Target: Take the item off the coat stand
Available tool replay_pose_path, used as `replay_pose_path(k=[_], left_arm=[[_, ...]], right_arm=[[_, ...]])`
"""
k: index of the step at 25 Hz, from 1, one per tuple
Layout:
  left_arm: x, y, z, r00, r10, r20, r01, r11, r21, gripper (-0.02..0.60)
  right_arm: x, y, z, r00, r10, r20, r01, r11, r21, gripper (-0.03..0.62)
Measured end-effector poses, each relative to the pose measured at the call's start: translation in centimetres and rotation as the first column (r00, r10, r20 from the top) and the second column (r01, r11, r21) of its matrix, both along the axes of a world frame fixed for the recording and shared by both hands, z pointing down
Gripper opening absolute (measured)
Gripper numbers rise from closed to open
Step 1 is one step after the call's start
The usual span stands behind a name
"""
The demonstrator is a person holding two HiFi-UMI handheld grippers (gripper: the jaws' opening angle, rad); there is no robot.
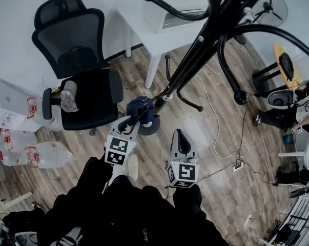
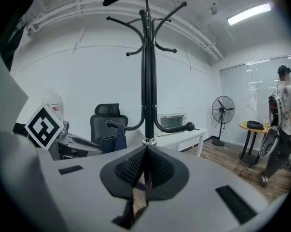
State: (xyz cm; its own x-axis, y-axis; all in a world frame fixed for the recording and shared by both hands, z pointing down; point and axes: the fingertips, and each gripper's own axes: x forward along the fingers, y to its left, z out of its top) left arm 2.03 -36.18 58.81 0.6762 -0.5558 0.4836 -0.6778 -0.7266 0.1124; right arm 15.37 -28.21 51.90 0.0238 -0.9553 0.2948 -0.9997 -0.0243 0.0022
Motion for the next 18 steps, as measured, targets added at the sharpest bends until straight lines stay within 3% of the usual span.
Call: replay_pose_path(k=[9,18], left_arm=[[0.09,-0.21,-0.49,0.999,-0.037,0.009,0.037,0.999,-0.007,0.037],[0.07,-0.18,-0.55,0.999,-0.051,0.01,0.051,0.999,0.005,0.029]], right_arm=[[0.79,0.54,-0.48,1.0,0.011,-0.001,-0.011,1.0,0.001,0.015],[0.91,0.83,-0.37,1.0,0.01,0.002,-0.01,1.0,0.009,0.015]])
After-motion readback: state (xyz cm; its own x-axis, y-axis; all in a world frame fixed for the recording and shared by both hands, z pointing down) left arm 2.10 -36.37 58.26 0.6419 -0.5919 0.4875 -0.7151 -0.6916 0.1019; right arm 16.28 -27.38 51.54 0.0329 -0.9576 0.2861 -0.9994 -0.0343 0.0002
